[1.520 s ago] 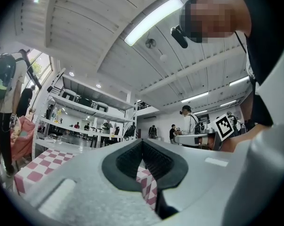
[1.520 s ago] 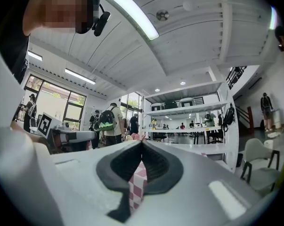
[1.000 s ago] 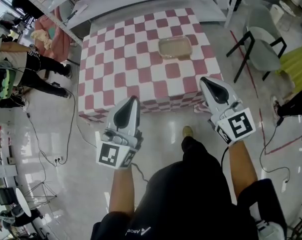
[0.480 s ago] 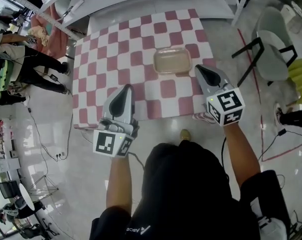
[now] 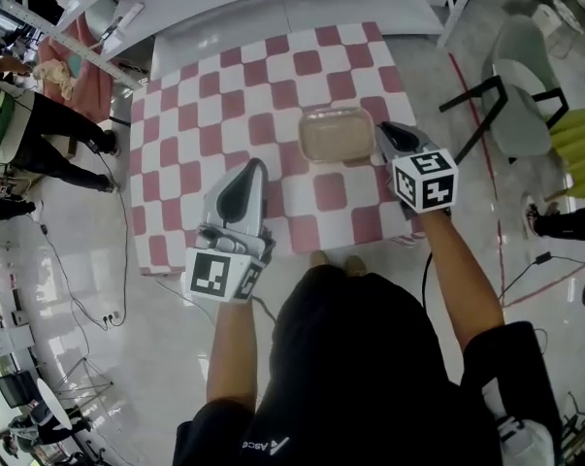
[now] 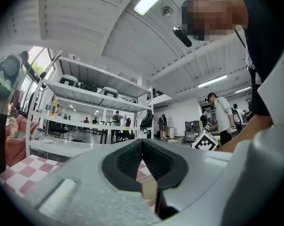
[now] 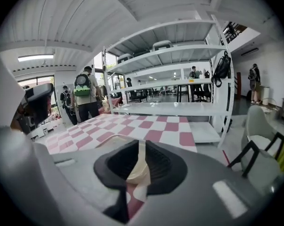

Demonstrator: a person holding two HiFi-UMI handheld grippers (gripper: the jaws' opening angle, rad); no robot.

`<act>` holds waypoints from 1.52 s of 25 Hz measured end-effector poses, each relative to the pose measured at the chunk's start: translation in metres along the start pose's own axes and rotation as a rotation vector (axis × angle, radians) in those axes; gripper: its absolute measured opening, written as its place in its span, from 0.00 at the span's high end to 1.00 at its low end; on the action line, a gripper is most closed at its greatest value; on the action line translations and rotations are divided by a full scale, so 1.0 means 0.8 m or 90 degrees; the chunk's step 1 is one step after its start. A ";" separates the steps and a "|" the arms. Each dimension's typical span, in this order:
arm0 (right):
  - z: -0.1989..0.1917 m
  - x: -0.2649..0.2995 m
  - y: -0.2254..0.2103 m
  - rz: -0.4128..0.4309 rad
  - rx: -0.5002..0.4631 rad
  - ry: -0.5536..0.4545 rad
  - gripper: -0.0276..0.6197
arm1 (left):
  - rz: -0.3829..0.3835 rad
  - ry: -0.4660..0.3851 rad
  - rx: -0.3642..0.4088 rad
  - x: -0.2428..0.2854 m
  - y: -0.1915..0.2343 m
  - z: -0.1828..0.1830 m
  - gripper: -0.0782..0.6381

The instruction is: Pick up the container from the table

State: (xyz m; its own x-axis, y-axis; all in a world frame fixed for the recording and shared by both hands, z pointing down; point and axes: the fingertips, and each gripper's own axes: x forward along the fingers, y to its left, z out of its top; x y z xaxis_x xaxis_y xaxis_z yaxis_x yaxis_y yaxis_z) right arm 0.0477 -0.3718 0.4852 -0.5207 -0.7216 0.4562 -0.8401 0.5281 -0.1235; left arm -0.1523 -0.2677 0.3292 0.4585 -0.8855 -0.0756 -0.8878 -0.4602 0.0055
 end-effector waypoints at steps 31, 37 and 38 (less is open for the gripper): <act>-0.049 0.075 -0.037 0.035 0.268 0.092 0.86 | 0.002 0.033 -0.032 0.044 0.029 -0.035 0.88; -0.045 0.075 -0.029 -0.005 0.279 0.083 0.89 | -0.004 0.033 -0.033 0.047 0.023 -0.035 0.88; -0.044 0.074 -0.030 -0.009 0.287 0.082 0.89 | -0.005 0.034 -0.033 0.046 0.024 -0.034 0.88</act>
State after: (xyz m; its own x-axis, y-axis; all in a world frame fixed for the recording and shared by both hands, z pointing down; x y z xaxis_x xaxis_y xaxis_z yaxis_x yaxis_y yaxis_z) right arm 0.0424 -0.4114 0.5461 -0.5101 -0.6508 0.5624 -0.8437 0.2515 -0.4742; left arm -0.1512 -0.3107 0.3538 0.4678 -0.8835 -0.0231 -0.8817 -0.4684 0.0565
